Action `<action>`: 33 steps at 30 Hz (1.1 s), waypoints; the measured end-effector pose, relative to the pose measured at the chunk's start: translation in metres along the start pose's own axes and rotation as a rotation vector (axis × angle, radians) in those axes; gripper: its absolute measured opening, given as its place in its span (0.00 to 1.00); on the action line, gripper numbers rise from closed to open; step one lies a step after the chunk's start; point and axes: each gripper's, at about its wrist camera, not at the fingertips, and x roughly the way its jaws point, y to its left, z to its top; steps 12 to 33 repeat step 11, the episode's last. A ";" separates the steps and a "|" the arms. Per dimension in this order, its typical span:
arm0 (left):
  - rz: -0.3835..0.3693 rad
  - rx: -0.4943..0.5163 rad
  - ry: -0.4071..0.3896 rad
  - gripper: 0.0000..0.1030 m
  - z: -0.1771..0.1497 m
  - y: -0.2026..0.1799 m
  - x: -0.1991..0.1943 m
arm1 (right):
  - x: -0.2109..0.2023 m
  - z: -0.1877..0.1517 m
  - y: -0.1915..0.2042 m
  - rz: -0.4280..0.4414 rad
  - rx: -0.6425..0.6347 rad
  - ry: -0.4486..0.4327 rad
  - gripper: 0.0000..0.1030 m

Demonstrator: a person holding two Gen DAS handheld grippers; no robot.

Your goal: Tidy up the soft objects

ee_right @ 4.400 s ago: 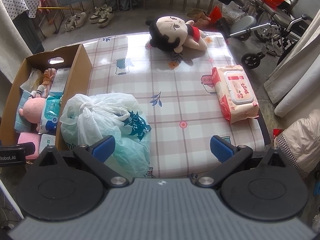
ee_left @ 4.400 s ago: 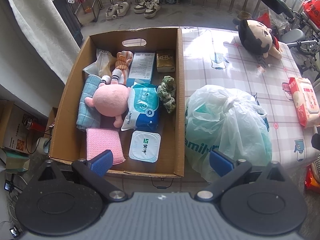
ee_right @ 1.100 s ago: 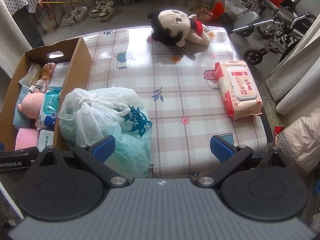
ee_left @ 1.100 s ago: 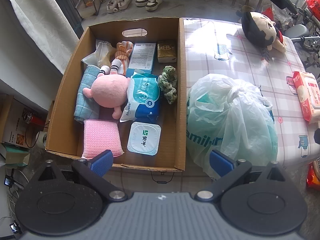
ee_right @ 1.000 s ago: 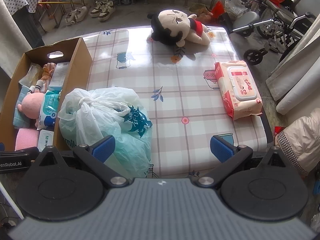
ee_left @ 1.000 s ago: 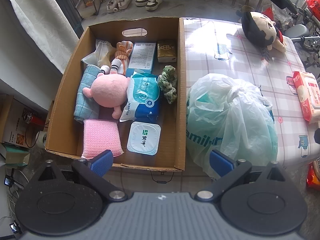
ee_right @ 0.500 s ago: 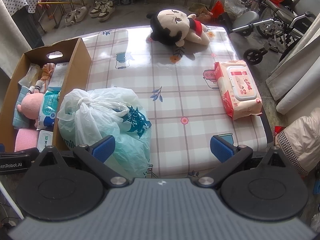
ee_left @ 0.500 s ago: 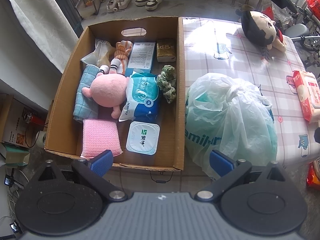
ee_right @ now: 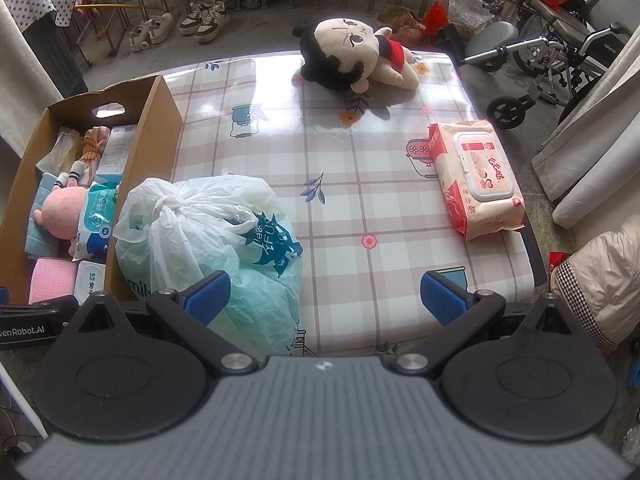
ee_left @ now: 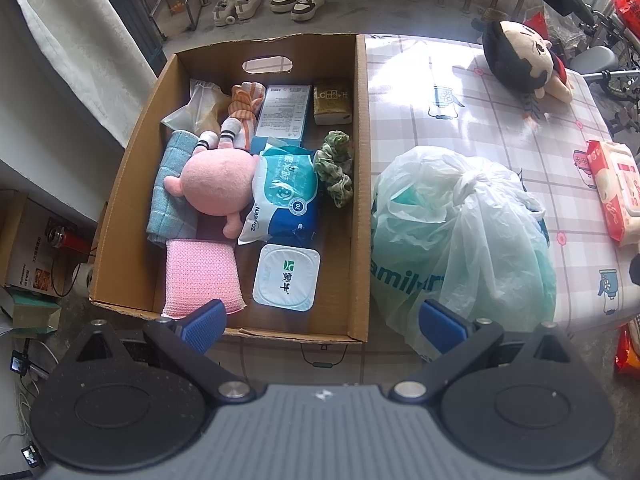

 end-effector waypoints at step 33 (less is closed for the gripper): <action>0.000 0.000 0.000 1.00 0.001 0.000 0.000 | 0.000 0.000 0.000 0.000 0.000 -0.001 0.99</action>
